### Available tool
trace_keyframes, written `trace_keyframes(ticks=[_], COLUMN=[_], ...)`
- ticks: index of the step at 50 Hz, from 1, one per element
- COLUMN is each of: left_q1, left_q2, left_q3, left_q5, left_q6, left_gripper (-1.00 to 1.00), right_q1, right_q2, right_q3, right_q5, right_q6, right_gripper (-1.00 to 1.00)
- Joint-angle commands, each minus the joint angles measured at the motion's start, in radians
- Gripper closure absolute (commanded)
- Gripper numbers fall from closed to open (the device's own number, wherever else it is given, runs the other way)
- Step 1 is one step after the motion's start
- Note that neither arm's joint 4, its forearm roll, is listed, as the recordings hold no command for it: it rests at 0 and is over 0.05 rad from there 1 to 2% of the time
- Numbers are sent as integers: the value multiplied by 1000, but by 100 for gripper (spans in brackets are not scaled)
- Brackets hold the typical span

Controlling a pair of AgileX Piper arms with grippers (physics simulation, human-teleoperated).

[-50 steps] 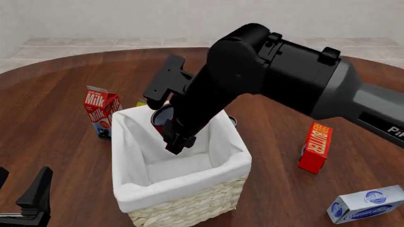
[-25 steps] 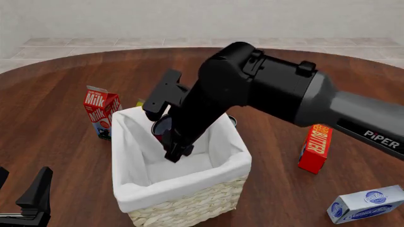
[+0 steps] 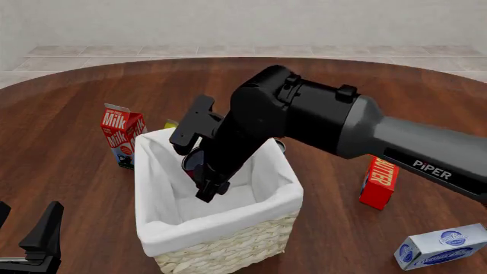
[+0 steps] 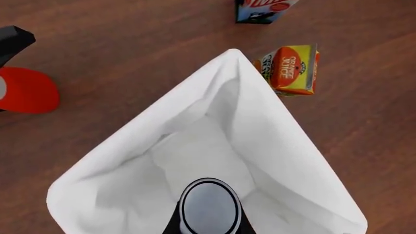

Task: Pick up the tomato sauce, and put it in the basket.

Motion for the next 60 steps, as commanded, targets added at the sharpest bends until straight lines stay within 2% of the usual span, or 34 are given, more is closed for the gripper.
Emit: trace_keyframes(ticks=[1, 26, 27, 50, 60], left_q1=[0, 0, 0, 0, 0], left_q2=[-3, -3, -3, -3, -3], left_q3=[0, 0, 0, 0, 0], left_q5=[2, 2, 2, 2, 2], left_q6=[1, 1, 2, 1, 2], left_gripper=[-100, -100, -100, -100, -100], right_q1=[1, -11, -6, -10, -5], right_q2=[15, 27, 25, 15, -46], right_q3=[10, 7, 10, 9, 12], right_q5=[-18, -25, -22, -17, 16], right_q6=[18, 16, 20, 19, 19], right_gripper=[100, 100, -100, -100, -100])
